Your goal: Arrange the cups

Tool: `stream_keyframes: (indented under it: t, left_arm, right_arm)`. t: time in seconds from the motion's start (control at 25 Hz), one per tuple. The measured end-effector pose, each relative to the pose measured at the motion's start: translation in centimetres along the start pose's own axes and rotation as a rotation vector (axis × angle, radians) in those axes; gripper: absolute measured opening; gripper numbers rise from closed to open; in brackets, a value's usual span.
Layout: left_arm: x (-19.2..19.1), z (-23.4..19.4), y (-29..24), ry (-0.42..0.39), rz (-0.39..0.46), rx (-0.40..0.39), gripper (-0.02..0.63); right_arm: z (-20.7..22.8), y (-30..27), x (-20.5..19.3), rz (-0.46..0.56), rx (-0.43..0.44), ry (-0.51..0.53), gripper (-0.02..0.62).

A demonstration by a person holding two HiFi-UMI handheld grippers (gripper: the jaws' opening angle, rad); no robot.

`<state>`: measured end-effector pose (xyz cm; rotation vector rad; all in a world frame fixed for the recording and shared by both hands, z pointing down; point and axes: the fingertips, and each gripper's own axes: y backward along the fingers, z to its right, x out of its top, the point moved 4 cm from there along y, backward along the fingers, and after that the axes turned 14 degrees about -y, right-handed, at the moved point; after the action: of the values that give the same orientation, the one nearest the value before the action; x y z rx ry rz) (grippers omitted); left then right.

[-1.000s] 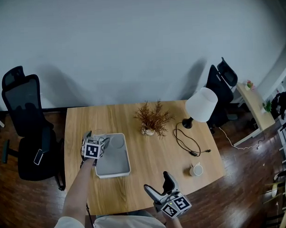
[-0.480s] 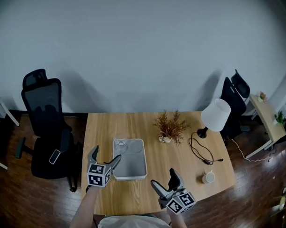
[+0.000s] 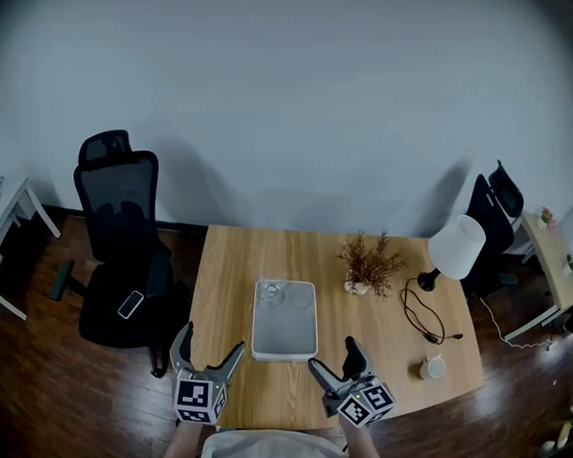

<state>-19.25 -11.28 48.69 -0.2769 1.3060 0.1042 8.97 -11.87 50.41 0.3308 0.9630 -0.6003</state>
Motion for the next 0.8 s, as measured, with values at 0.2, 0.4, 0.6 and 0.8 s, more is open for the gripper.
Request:
stream_keyframes:
  t: [0.2, 0.4, 0.6, 0.8]
  left_arm:
    - [0.6, -0.3, 3.0, 0.055, 0.028, 0.053, 0.486]
    - [0.2, 0.3, 4.1, 0.089, 0.038, 0.052, 0.478]
    - [0.8, 0.8, 3.5, 0.118, 0.067, 0.014, 0.469]
    - [1.3, 2.2, 2.5, 0.109, 0.074, -0.057, 0.488]
  right_arm:
    - [-0.6, -0.1, 0.0, -0.006, 0.008, 0.013, 0.503]
    - [-0.7, 0.4, 0.1, 0.000, 0.001, 0.026, 0.503]
    - [-0.6, 1.1, 0.5, 0.014, -0.012, 0.032, 0.503]
    - [-0.1, 2.3, 0.8, 0.029, -0.039, 0.032, 0.503]
